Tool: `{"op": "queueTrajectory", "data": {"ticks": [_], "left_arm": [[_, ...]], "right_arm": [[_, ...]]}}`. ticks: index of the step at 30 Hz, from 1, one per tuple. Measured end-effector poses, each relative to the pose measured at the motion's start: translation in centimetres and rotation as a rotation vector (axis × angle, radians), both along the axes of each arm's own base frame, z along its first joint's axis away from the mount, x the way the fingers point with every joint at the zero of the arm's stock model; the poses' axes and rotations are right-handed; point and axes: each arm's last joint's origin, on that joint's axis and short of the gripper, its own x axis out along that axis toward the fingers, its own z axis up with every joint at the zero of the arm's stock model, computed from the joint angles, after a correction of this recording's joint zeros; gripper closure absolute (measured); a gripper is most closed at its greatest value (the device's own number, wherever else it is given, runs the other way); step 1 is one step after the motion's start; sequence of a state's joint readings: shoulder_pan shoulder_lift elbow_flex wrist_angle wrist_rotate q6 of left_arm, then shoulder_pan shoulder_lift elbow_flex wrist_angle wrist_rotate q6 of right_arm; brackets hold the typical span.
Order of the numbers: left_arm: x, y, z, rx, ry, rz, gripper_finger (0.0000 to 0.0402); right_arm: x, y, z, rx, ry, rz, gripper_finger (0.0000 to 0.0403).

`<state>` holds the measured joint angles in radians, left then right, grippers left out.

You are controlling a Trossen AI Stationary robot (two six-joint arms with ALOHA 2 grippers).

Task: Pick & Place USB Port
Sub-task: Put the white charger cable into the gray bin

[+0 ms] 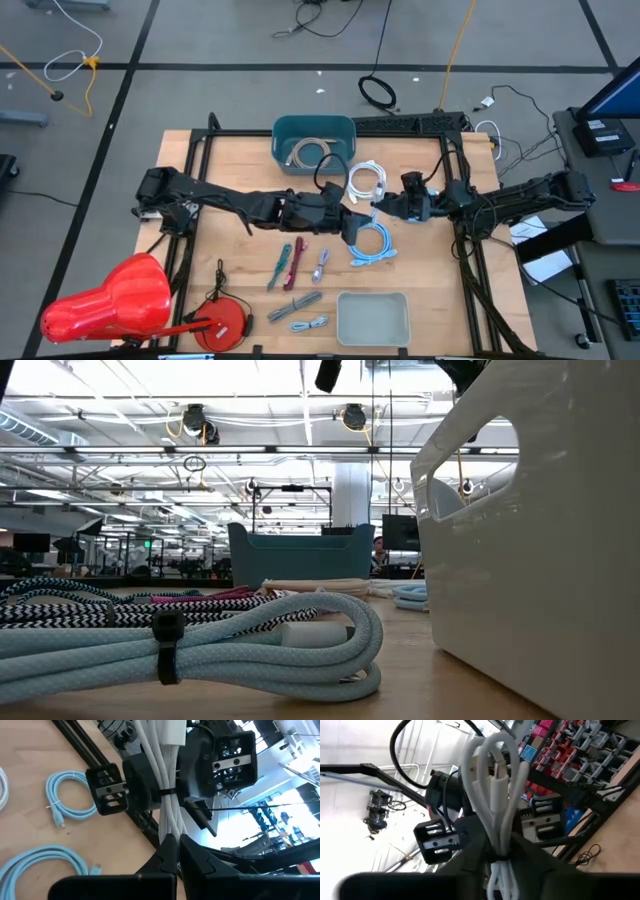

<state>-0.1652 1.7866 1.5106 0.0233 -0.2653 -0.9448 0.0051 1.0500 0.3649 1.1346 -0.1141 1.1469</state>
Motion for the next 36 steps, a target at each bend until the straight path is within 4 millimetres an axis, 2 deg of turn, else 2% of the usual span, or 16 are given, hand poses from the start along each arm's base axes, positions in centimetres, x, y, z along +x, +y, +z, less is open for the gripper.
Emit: {"op": "queueTrajectory", "data": {"ticks": [2, 5, 8, 14, 17, 19, 24, 29, 32, 36], "left_arm": [[0.0, 0.0, 0.0, -0.004, -0.003, -0.009, 0.0392], [-0.1, 0.0, 0.3, 0.008, -0.010, -0.045, 0.0383], [-1.2, 0.1, 2.0, 0.045, -0.039, -0.074, 0.0371], [-6.5, 1.2, 8.6, 0.190, -0.170, 0.012, 0.0338], [-8.9, 1.8, 10.2, 0.250, -0.146, 0.089, 0.0327], [-10.3, 2.2, 10.8, 0.265, -0.118, 0.132, 0.0325], [-12.4, 2.3, 10.7, 0.275, -0.005, 0.164, 0.0325], [-13.0, 1.2, 9.9, 0.267, 0.081, 0.134, 0.0325], [-13.4, 0.1, 9.4, 0.271, 0.127, 0.096, 0.0325], [-13.8, -1.3, 8.6, 0.279, 0.188, 0.068, 0.0325]], "right_arm": [[0.0, 0.0, 0.0, -0.012, -0.005, 0.010, 0.0375], [0.0, 0.1, 0.0, -0.010, -0.002, 0.020, 0.0375], [0.0, 0.2, 0.0, -0.024, 0.003, 0.071, 0.0368], [0.2, 1.0, -0.9, -0.129, 0.117, 0.318, 0.0372], [0.9, 2.3, -0.4, -0.198, 0.217, 0.410, 0.0372], [1.7, 3.4, 0.8, -0.280, 0.289, 0.449, 0.0372], [2.8, 6.0, 4.3, -0.524, 0.549, 0.412, 0.0372], [3.1, 9.1, 7.3, -0.626, 0.688, 0.322, 0.0372], [3.4, 12.0, 7.2, -0.654, 0.748, 0.325, 0.0372], [4.1, 16.5, 5.3, -0.632, 0.839, 0.376, 0.0372]]}}
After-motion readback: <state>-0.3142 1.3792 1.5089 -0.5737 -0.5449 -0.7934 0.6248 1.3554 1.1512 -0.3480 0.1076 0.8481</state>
